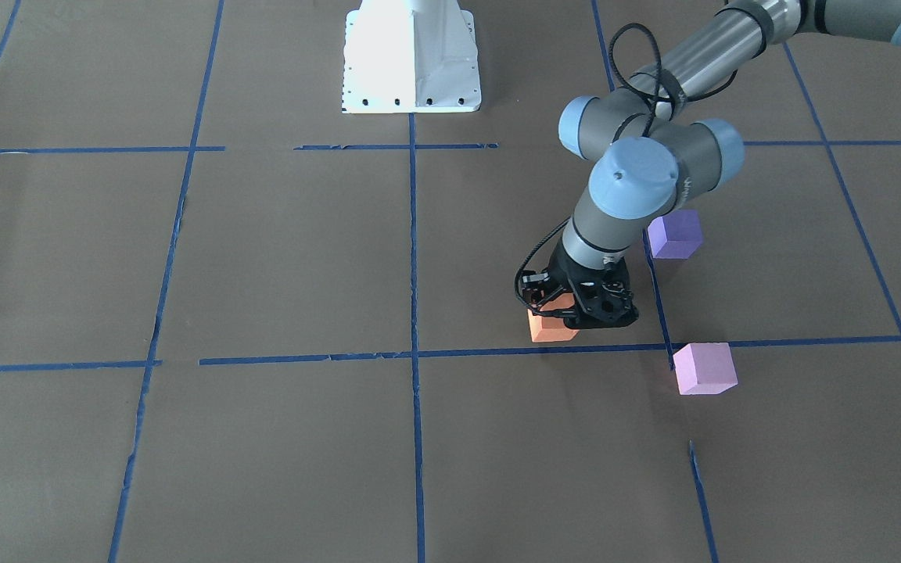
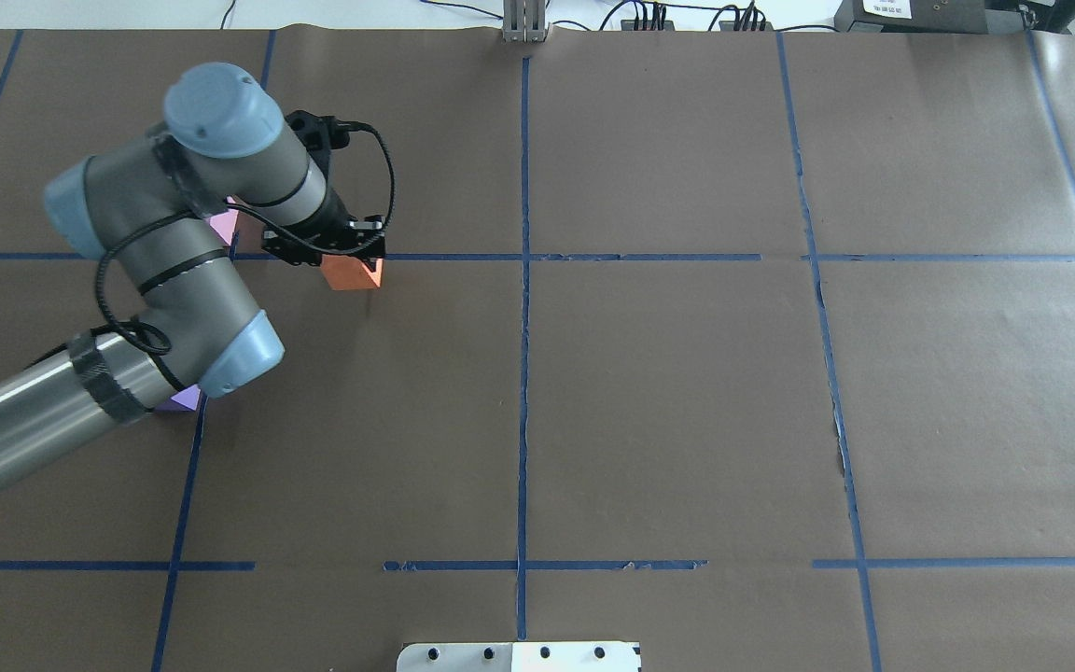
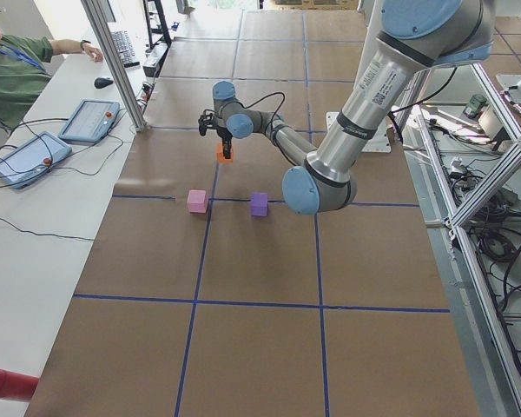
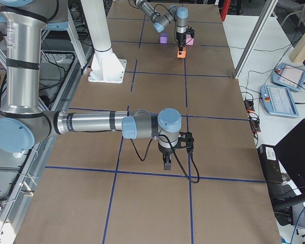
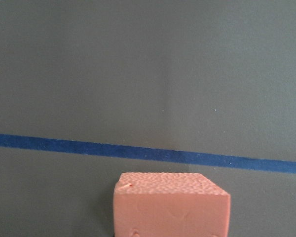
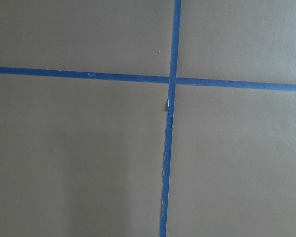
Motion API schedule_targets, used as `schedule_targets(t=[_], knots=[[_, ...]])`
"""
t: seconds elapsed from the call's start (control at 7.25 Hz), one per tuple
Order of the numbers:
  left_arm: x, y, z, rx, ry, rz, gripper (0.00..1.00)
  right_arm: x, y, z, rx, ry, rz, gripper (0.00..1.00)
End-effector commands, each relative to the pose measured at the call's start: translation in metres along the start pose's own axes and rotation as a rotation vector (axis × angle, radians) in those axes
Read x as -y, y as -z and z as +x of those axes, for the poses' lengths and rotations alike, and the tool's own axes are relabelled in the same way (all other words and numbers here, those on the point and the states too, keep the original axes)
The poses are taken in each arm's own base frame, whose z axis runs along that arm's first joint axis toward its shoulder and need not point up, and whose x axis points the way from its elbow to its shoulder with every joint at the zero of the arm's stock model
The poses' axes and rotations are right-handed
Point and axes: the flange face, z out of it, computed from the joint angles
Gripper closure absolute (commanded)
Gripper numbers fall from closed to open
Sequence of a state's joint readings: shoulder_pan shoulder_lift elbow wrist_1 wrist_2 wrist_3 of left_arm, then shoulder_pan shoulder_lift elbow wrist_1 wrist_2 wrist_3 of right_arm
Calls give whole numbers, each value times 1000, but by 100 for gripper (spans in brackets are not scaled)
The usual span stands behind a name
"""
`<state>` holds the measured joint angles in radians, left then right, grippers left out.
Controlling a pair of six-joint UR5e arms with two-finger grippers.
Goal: Arrange blocks in a line
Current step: 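Carry the orange cube with the left gripper between the pink and purple cubes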
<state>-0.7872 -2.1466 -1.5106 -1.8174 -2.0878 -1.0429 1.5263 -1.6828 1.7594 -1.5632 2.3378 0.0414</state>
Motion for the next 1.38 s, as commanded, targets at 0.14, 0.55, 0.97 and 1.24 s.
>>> schedule_targets(t=[0.14, 0.55, 0.97, 1.24], knots=[[-13, 16, -160, 55, -106, -50, 98, 0, 0, 0, 0, 0, 0, 0], [-23, -10, -195, 97, -98, -93, 90, 0, 0, 0, 0, 0, 0, 0], [-17, -16, -190, 100, -94, -98, 0, 0, 0, 0, 0, 0, 0, 0], [11, 19, -206, 96, -64, -45, 0, 0, 0, 0, 0, 0, 0, 0]])
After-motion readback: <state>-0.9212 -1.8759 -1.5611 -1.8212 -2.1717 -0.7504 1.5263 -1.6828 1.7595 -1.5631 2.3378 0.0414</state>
